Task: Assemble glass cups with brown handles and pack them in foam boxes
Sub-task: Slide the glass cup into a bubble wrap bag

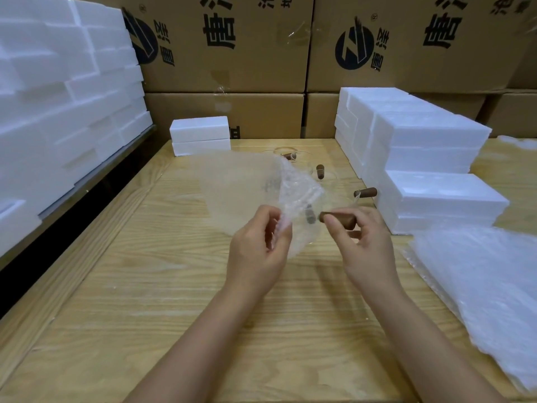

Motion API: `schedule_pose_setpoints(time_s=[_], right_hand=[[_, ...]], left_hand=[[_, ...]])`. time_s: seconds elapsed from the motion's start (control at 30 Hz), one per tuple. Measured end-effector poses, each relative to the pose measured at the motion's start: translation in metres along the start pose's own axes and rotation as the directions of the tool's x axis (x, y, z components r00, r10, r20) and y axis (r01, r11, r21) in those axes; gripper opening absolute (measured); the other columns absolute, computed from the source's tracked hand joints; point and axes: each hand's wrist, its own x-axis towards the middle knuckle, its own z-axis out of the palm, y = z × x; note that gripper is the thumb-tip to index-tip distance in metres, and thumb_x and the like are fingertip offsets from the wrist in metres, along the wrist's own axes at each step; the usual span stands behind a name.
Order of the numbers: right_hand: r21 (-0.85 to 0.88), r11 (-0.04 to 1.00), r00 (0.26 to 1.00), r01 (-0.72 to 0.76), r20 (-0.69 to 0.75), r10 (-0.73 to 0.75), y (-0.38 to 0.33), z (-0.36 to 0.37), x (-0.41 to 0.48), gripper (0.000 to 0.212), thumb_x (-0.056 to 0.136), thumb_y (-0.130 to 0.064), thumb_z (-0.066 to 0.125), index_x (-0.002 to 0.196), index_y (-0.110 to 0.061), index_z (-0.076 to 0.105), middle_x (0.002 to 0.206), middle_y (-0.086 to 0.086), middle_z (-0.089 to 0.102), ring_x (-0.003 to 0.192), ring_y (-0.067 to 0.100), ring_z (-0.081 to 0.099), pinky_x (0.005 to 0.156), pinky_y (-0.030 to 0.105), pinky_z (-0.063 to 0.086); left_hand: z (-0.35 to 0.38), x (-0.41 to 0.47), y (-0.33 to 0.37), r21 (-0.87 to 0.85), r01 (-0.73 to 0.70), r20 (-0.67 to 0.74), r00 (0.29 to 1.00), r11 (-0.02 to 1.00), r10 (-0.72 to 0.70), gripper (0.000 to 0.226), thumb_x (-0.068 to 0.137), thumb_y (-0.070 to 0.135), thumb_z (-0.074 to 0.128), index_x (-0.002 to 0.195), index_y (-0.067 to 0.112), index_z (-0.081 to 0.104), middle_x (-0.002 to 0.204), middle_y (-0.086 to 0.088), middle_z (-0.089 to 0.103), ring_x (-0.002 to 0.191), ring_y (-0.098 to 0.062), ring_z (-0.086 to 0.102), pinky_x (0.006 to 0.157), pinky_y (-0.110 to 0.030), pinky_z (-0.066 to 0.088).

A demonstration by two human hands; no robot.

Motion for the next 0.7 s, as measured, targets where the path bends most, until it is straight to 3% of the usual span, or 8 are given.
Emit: schedule_pose_setpoints(time_s=[0.07, 0.17, 0.27, 0.33, 0.4, 0.47, 0.57, 0.7], right_hand=[[0.017, 1.000, 0.999, -0.005, 0.038, 0.005, -0.001, 0.002, -0.002, 0.003, 0.082, -0.036, 0.068, 0.084, -0.037, 0.067, 0.109, -0.007, 0.055, 0.100, -0.008, 0.052, 0.091, 0.028, 0.045], [0.141, 0.990, 0.999, -0.034, 0.037, 0.029, -0.002, 0.002, -0.001, 0.010, 0.080, -0.040, 0.065, 0.078, -0.031, 0.067, 0.099, -0.019, 0.059, 0.107, -0.007, 0.052, 0.085, 0.016, 0.044], [0.221, 0.973, 0.998, -0.066, 0.023, 0.062, 0.005, -0.001, 0.003, 0.029, 0.089, -0.026, 0.063, 0.087, 0.002, 0.058, 0.074, 0.001, 0.053, 0.075, 0.007, 0.050, 0.067, 0.019, 0.041], [0.265, 0.956, 0.992, -0.125, 0.027, 0.122, 0.010, -0.004, 0.007, 0.034, 0.093, -0.020, 0.060, 0.094, 0.012, 0.051, 0.071, 0.014, 0.047, 0.070, 0.014, 0.041, 0.063, 0.029, 0.036], [0.277, 0.948, 0.988, -0.154, 0.045, 0.147, 0.007, -0.008, 0.010, 0.033, 0.092, -0.025, 0.060, 0.088, 0.008, 0.053, 0.064, 0.002, 0.048, 0.063, 0.009, 0.042, 0.059, 0.022, 0.038], [0.312, 0.930, 0.979, -0.197, 0.113, 0.169, 0.004, -0.013, 0.014, 0.022, 0.089, -0.027, 0.062, 0.082, -0.006, 0.062, 0.068, -0.008, 0.058, 0.069, 0.006, 0.053, 0.070, 0.021, 0.045], [0.301, 0.928, 0.961, -0.219, 0.233, 0.151, 0.001, -0.016, 0.013, 0.021, 0.085, -0.027, 0.063, 0.083, -0.006, 0.064, 0.082, 0.003, 0.063, 0.083, 0.019, 0.057, 0.083, 0.038, 0.047], [0.317, 0.919, 0.954, -0.234, 0.256, 0.155, -0.005, -0.015, 0.009, 0.018, 0.072, -0.039, 0.067, 0.079, -0.025, 0.075, 0.077, -0.001, 0.071, 0.072, 0.013, 0.066, 0.067, 0.027, 0.054]], left_hand=[[0.000, 0.001, 0.002, -0.075, -0.026, 0.002, 1.000, 0.997, 0.026, 0.015, 0.087, 0.034, 0.056, 0.076, 0.035, 0.046, 0.063, 0.017, 0.049, 0.055, -0.003, 0.043, 0.054, -0.011, 0.032], [-0.004, 0.001, 0.001, -0.230, -0.019, 0.175, 0.983, 0.973, 0.061, 0.012, 0.082, 0.036, 0.060, 0.074, 0.028, 0.056, 0.062, 0.014, 0.052, 0.055, -0.002, 0.043, 0.056, -0.015, 0.035], [-0.009, 0.000, 0.003, -0.431, 0.075, 0.305, 0.950, 0.899, 0.066, 0.027, 0.080, 0.039, 0.057, 0.081, 0.015, 0.067, 0.060, 0.008, 0.058, 0.055, -0.002, 0.049, 0.056, -0.017, 0.037], [-0.016, 0.006, 0.004, -0.417, 0.002, 0.094, 0.995, 0.909, 0.041, 0.031, 0.082, 0.039, 0.054, 0.088, 0.012, 0.068, 0.065, 0.005, 0.060, 0.061, -0.004, 0.053, 0.059, -0.017, 0.038], [-0.026, 0.017, -0.002, -0.221, -0.026, -0.192, 0.981, 0.975, -0.017, 0.036, 0.081, 0.042, 0.058, 0.106, 0.018, 0.062, 0.093, 0.002, 0.063, 0.081, -0.006, 0.056, 0.071, -0.020, 0.042], [-0.041, 0.029, -0.010, -0.219, 0.100, -0.255, 0.954, 0.971, -0.156, 0.069, 0.071, 0.048, 0.066, 0.132, 0.021, 0.045, 0.128, 0.001, 0.054, 0.110, -0.006, 0.053, 0.091, -0.020, 0.041], [-0.057, 0.038, -0.023, -0.454, 0.389, 0.106, 0.917, 0.801, -0.385, 0.102, 0.058, 0.045, 0.080, 0.145, 0.017, 0.033, 0.137, -0.004, 0.053, 0.120, -0.013, 0.057, 0.100, -0.027, 0.044], [-0.045, 0.028, -0.027, -0.481, 0.577, 0.450, 0.809, 0.660, -0.378, 0.079, 0.033, 0.049, 0.092, 0.098, 0.009, 0.073, 0.091, -0.006, 0.074, 0.074, -0.015, 0.070, 0.061, -0.026, 0.056]])
